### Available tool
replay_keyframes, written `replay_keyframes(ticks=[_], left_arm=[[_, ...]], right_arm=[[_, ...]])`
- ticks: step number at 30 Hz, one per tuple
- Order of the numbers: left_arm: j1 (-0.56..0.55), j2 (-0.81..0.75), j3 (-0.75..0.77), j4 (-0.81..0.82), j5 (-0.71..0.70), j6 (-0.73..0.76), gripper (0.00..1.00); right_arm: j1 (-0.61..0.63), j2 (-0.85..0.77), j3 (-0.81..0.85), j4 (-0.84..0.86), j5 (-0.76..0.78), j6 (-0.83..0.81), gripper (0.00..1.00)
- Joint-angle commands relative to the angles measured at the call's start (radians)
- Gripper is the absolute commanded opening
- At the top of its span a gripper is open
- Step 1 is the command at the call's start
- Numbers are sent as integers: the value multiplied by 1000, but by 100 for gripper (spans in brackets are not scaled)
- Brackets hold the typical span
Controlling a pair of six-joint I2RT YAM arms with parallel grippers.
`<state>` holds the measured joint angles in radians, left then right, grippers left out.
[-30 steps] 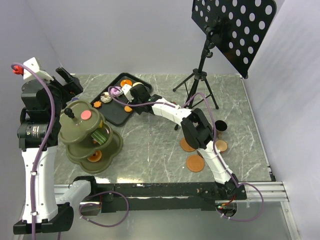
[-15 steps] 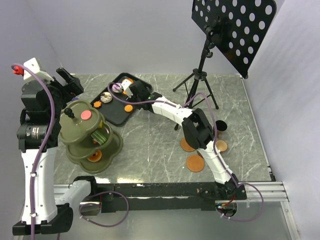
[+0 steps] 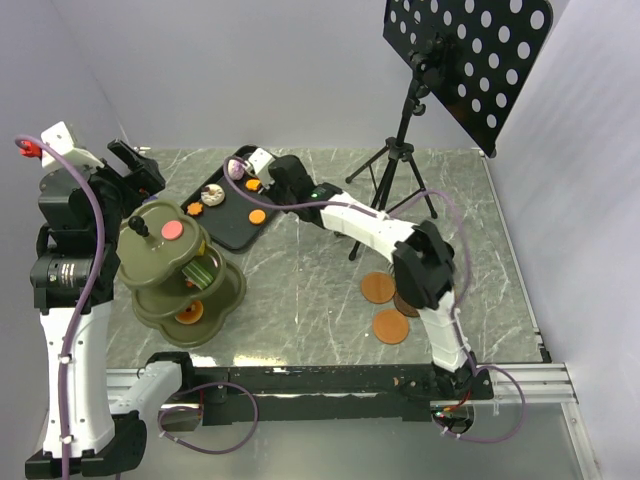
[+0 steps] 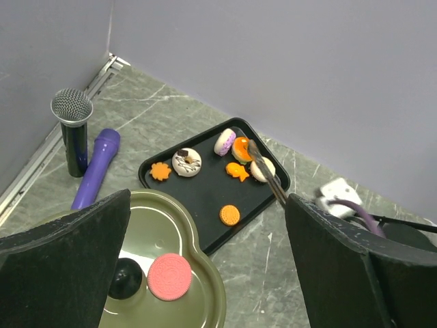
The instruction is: Serve the afternoon tea
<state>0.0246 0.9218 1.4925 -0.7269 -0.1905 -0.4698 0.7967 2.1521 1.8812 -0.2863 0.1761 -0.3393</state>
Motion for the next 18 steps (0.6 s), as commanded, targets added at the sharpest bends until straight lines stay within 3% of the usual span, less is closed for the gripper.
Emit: replay_keyframes(ticks=[1,6,18], left_arm=[[-2,-3,20,0,-1,-36,100],[-2,14,15,7,20,-53,100],[-2,31,41,-14,20,-56,100]], right_arm=[[19,-194,-106,81,-7,26,19],[27,-238,-200,81,-41,25,23],[22,32,104,-2,-9,30,50]])
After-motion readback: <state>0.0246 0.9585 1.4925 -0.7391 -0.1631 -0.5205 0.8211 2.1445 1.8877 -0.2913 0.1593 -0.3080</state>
